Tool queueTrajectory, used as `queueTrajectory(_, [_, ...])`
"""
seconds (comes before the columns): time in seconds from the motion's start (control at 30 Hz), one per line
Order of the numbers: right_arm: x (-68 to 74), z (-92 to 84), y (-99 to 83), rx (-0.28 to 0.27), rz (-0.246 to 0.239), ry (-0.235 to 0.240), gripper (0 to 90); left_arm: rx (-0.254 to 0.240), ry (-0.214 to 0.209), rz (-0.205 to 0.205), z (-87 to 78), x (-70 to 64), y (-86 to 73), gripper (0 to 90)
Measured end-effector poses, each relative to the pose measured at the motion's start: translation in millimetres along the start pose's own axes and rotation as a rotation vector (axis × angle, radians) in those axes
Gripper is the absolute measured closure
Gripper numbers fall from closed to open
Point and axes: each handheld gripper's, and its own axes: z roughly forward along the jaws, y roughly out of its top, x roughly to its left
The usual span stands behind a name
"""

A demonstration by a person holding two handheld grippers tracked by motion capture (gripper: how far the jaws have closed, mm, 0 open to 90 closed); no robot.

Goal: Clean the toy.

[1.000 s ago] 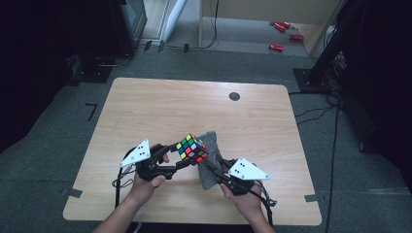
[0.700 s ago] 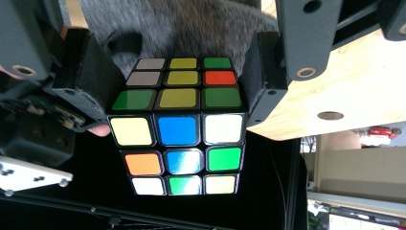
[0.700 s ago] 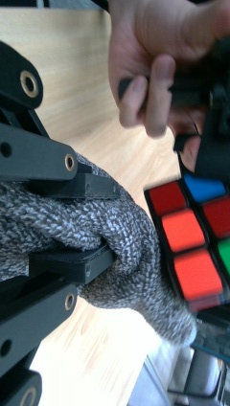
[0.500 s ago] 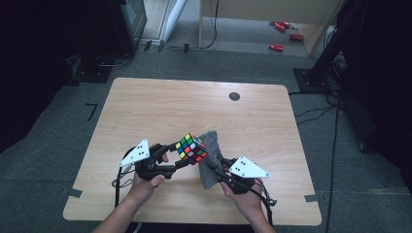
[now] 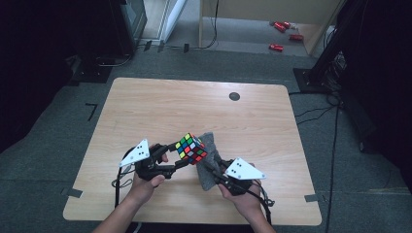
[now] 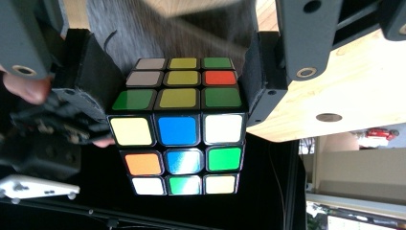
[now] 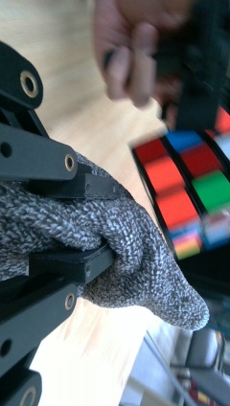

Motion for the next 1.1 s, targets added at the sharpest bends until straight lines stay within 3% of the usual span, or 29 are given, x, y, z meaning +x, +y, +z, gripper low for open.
queueTrajectory(0.07, [-6.0, -5.0, 1.7, -0.03, 0.025, -0.015, 70.8, 0.003, -0.002, 0.001, 0.4, 0.1, -0.3, 35.2])
queueTrajectory(0.13, [-5.1, -5.8, 2.3, -0.035, 0.015, -0.008, 70.8, 0.004, -0.005, -0.002, 1.0, 0.2, -0.5, 35.2])
queueTrajectory(0.33, [14.4, 6.6, -2.3, 0.018, -0.076, 0.078, 70.7, -0.002, -0.002, -0.003, 0.0, 0.0, 0.4, 35.2])
queueTrajectory(0.4, [18.7, 8.5, -2.6, 0.031, -0.101, 0.083, 70.7, -0.001, -0.001, -0.001, -0.3, 0.2, 0.6, 35.2])
queueTrajectory(0.5, [13.1, 5.4, -0.8, 0.015, -0.078, 0.048, 70.8, -0.001, -0.004, -0.002, -0.2, 0.0, 0.4, 35.2])
queueTrajectory(0.63, [2.5, -0.8, 0.5, -0.019, -0.012, 0.011, 70.8, 0.003, -0.009, -0.003, 1.7, -1.2, -0.3, 35.2])
queueTrajectory(0.8, [14.5, 6.3, -2.3, 0.012, -0.071, 0.053, 70.5, 0.001, -0.01, -0.007, 1.6, -1.0, 0.1, 35.2])
queueTrajectory(0.93, [18.6, 7.3, -2.4, 0.026, -0.112, 0.088, 70.4, -0.006, 0.0, -0.033, -0.5, 1.6, 2.5, 35.2])
queueTrajectory(1.03, [7.6, 3.7, -2.0, 0.028, -0.088, 0.044, 70.3, 0.0, 0.01, -0.042, -1.0, 3.1, 2.5, 35.2])
queueTrajectory(1.1, [-4.8, 1.7, -4.1, 0.046, -0.05, -0.022, 70.3, 0.005, 0.016, -0.05, -0.4, 3.5, 1.9, 35.2])
